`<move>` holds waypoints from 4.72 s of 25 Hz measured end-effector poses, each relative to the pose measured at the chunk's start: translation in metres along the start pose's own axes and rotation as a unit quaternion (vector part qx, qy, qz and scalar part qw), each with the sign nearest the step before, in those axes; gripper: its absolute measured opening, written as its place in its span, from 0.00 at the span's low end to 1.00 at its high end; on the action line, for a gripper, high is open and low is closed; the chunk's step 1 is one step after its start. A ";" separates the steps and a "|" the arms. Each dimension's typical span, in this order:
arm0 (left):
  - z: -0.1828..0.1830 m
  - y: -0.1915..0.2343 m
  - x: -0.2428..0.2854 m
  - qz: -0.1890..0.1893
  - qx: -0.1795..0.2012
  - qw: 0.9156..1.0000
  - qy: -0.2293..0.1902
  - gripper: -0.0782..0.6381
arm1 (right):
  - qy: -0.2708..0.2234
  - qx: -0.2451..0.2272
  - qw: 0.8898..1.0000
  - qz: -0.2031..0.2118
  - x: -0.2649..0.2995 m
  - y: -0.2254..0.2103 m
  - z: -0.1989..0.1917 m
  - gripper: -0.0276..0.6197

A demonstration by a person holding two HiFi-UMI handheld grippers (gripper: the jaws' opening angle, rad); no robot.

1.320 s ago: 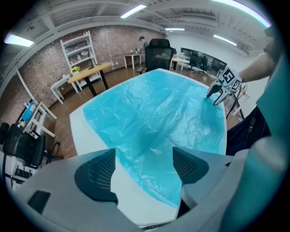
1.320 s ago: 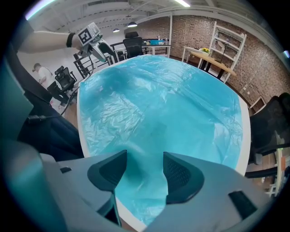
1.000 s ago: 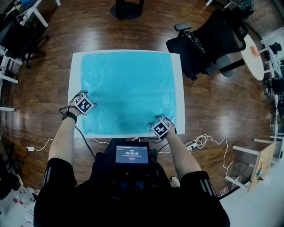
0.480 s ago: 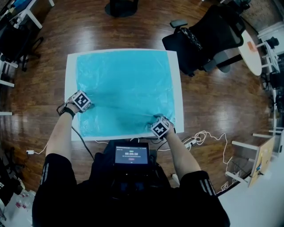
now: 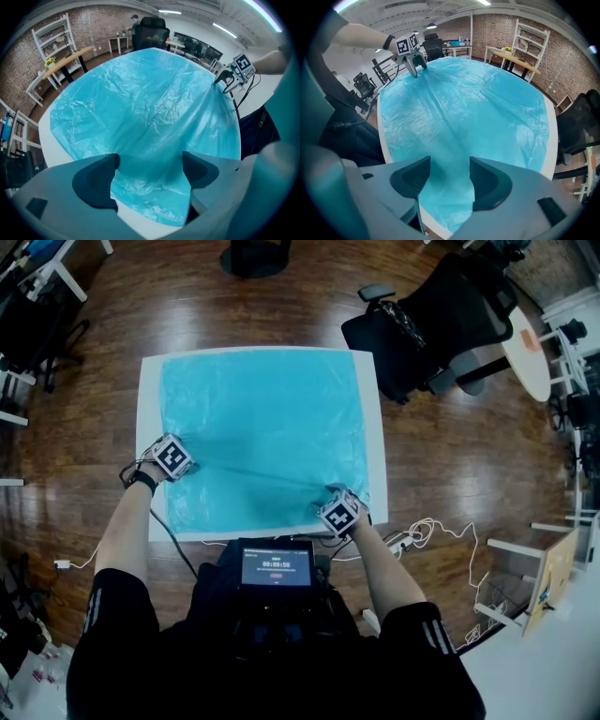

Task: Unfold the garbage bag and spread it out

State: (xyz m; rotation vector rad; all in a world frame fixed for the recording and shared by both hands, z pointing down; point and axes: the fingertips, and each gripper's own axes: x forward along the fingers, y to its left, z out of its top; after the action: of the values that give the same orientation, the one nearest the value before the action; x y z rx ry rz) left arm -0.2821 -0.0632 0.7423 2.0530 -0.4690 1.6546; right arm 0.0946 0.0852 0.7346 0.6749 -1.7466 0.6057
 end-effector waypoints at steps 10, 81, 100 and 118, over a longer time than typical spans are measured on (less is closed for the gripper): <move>0.006 0.001 -0.039 0.044 0.035 0.997 -0.043 0.75 | -0.081 0.042 0.995 -0.043 -0.041 -0.062 0.038 0.50; -0.046 -0.106 -0.065 0.146 -0.067 0.981 -0.104 0.58 | -0.199 0.069 0.975 -0.064 -0.071 -0.124 0.045 0.31; -0.002 -0.140 -0.133 0.139 -0.211 0.909 -0.330 0.54 | -0.303 0.101 0.947 -0.026 -0.125 -0.062 0.048 0.07; -0.010 -0.190 -0.119 0.114 -0.219 0.910 -0.333 0.54 | -0.328 0.136 0.935 -0.014 -0.136 -0.026 0.005 0.07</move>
State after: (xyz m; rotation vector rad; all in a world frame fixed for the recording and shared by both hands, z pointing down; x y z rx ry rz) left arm -0.2157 0.0984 0.6021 2.2083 -1.2221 0.7835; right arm 0.1400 0.0823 0.6033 1.1963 -2.2818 0.6530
